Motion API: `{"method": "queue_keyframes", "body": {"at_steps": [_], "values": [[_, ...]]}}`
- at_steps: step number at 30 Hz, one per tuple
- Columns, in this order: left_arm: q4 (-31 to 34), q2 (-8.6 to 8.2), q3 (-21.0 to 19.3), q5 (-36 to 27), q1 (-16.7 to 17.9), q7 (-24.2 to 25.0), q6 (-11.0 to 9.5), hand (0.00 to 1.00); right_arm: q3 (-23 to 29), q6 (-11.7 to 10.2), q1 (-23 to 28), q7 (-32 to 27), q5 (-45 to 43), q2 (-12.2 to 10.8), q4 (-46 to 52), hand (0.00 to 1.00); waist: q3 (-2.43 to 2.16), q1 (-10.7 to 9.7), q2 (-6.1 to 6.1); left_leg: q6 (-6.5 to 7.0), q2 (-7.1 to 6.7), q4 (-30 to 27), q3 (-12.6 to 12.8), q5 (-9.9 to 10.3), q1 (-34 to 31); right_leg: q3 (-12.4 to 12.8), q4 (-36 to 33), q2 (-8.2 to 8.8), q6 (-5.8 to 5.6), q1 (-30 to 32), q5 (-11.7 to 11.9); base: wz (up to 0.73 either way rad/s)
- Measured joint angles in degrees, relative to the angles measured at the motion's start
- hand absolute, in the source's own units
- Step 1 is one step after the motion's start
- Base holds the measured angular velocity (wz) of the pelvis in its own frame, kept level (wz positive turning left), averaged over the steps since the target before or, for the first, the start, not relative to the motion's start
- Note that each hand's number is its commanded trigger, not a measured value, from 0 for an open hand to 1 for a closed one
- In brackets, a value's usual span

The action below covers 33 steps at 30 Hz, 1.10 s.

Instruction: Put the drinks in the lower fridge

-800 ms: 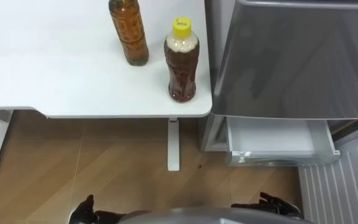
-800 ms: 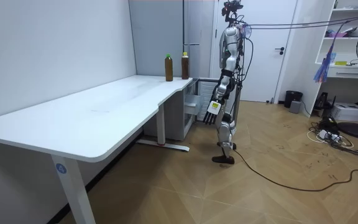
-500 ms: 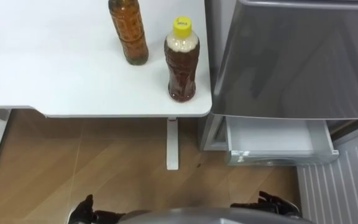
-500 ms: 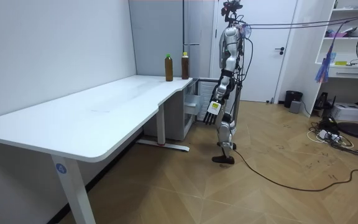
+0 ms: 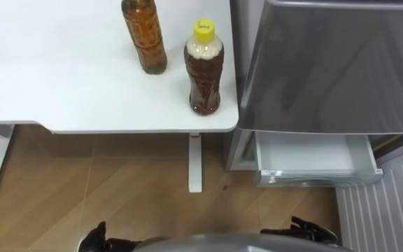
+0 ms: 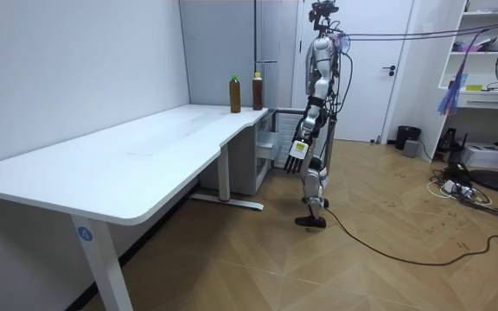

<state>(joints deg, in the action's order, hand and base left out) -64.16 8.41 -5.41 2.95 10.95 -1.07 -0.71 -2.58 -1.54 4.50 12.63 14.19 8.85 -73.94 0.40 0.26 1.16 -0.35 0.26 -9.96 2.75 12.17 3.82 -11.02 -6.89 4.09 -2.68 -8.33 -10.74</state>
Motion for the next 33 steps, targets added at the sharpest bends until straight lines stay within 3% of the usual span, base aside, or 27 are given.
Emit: {"method": "queue_keyframes", "body": {"at_steps": [10, 17, 23, 27, 33], "values": [[0.0, -0.02, 0.0, -2.1, -0.2, 0.1, 0.6, 0.00, 0.1, 0.4, -0.1, 0.1, 0.0, 0.0, -0.2, 0.00, -0.05, 0.0, -0.01, 0.01, 0.03, -0.4, -0.1, 0.0, 0.1, 0.1, -0.4, 0.01, 0.01, -0.1, 0.0, 0.00], [0.0, -0.64, -0.3, -11.0, 0.6, 0.1, 1.2, 0.00, 1.7, 1.7, -0.1, 0.7, 0.0, 0.0, -0.1, 0.00, 0.01, 0.0, -0.26, 0.06, 0.08, -0.4, -0.1, 0.1, 0.8, 0.0, -0.8, 0.01, 0.01, -0.7, 0.0, 0.00], [0.1, -1.20, -3.7, -23.9, 1.0, -0.4, 2.4, 0.00, 1.8, 2.5, -0.1, 1.0, 0.1, 0.0, 0.2, 0.00, -0.17, 0.3, -0.40, 0.06, 0.11, -0.8, -0.1, 0.1, 0.7, -0.1, -0.8, 0.00, 0.01, -0.7, 0.0, 0.00], [1.3, -1.26, -8.0, -30.6, 0.3, -3.6, 2.3, 0.00, 2.8, 2.9, 0.0, 1.3, 0.0, 0.0, 0.1, 0.00, -0.24, 0.3, -0.42, 0.06, 0.11, -0.9, -0.2, 0.1, 0.7, 0.0, -1.0, 0.00, 0.01, -0.8, 0.0, 0.00], [4.4, -1.07, -10.4, -34.8, -0.5, -7.7, 1.4, 0.00, 3.0, 2.3, 0.2, 1.1, 0.0, 0.0, 0.3, 0.00, -0.25, 0.5, -0.50, 0.06, 0.11, -0.9, -0.2, 0.1, 1.0, 0.2, -1.1, -0.03, 0.01, -0.9, 0.0, 0.00]]}}
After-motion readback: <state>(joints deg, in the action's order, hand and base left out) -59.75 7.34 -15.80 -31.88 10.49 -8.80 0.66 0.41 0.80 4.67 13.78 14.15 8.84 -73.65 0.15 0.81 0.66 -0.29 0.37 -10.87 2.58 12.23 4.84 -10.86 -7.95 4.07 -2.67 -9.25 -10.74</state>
